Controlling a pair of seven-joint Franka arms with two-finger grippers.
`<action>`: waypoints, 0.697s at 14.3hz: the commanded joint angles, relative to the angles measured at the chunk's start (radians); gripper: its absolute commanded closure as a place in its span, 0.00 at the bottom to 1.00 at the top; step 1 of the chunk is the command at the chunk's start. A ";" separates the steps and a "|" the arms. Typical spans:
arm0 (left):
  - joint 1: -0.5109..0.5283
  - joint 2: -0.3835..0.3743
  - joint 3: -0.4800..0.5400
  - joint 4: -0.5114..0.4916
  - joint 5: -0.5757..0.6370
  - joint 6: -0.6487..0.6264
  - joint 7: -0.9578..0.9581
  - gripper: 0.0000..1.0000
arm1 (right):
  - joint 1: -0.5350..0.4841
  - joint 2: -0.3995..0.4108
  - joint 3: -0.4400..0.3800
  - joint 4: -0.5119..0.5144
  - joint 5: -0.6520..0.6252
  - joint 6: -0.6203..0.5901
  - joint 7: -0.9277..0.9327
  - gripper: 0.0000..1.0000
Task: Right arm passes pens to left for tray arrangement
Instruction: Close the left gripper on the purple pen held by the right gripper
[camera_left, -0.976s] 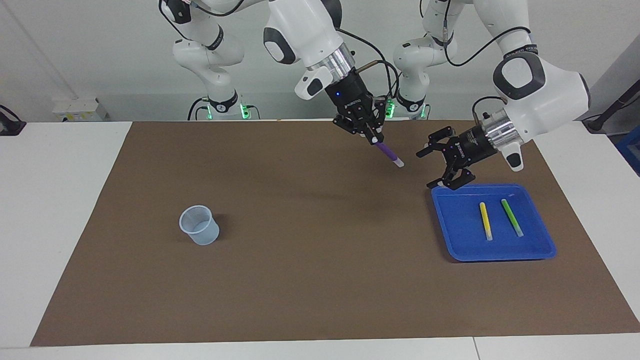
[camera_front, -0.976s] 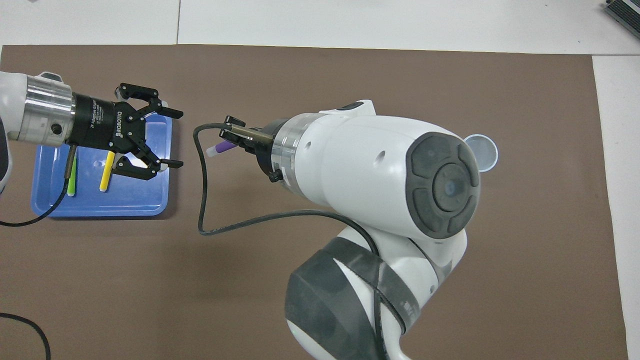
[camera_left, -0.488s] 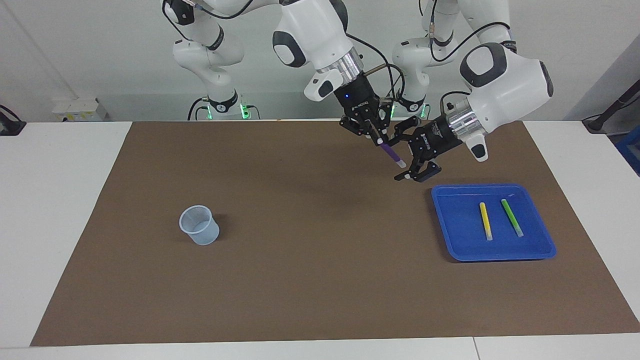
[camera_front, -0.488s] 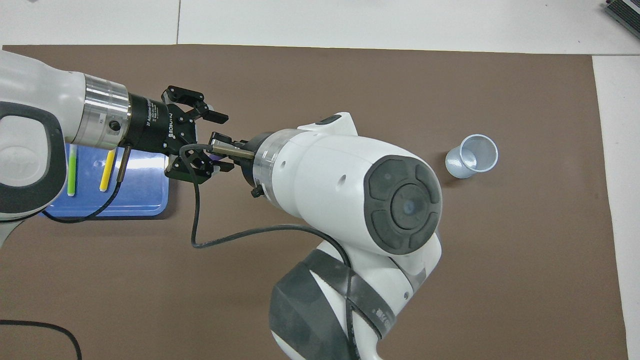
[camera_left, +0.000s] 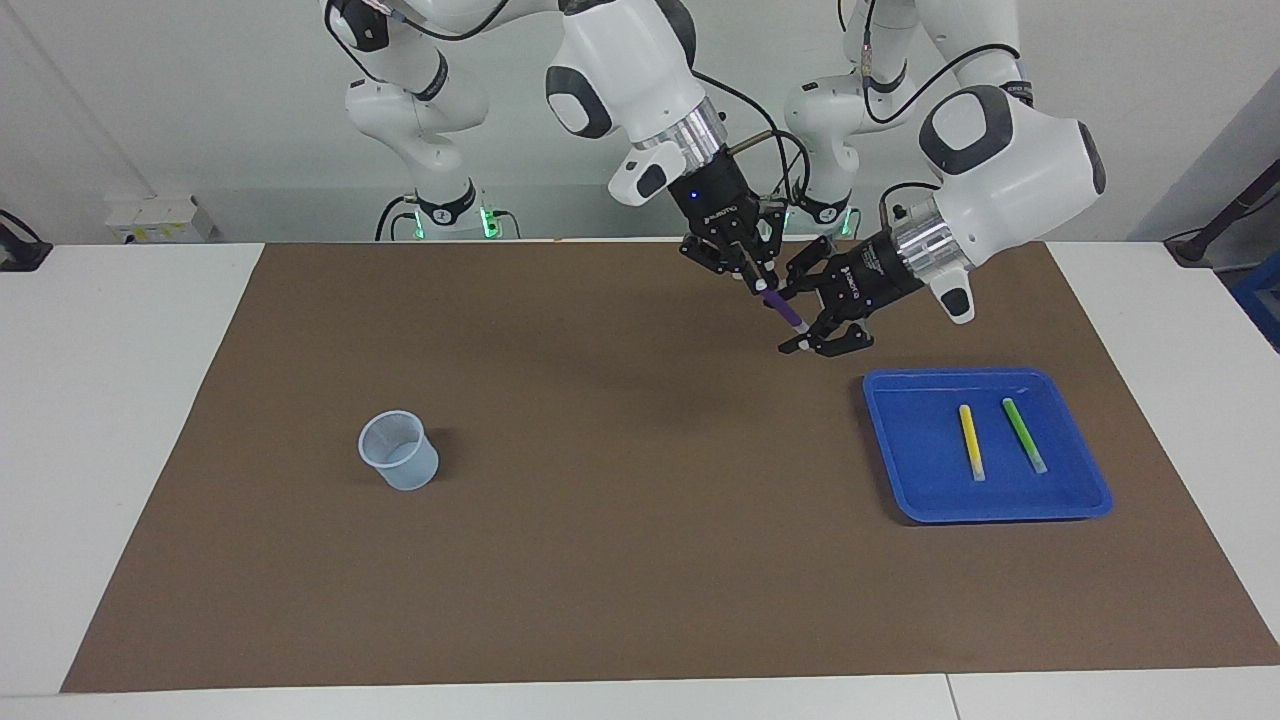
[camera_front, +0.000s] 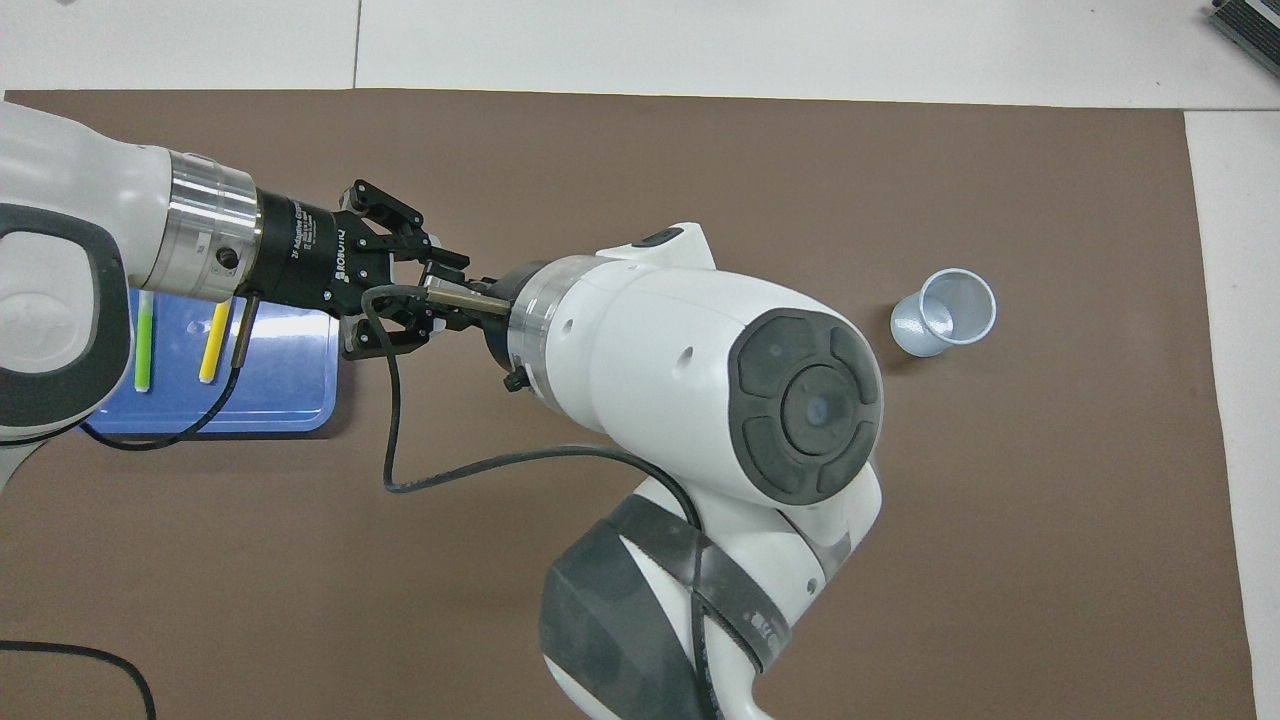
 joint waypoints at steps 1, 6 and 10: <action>0.007 -0.027 0.006 -0.020 -0.005 -0.032 0.074 0.66 | 0.002 -0.002 0.002 -0.011 -0.019 0.026 0.028 1.00; 0.012 -0.027 0.007 -0.020 -0.007 -0.035 0.082 1.00 | 0.003 -0.001 0.002 -0.011 -0.019 0.028 0.028 1.00; 0.012 -0.027 0.009 -0.021 -0.007 -0.038 0.104 1.00 | 0.011 -0.001 0.002 -0.011 -0.019 0.024 0.025 1.00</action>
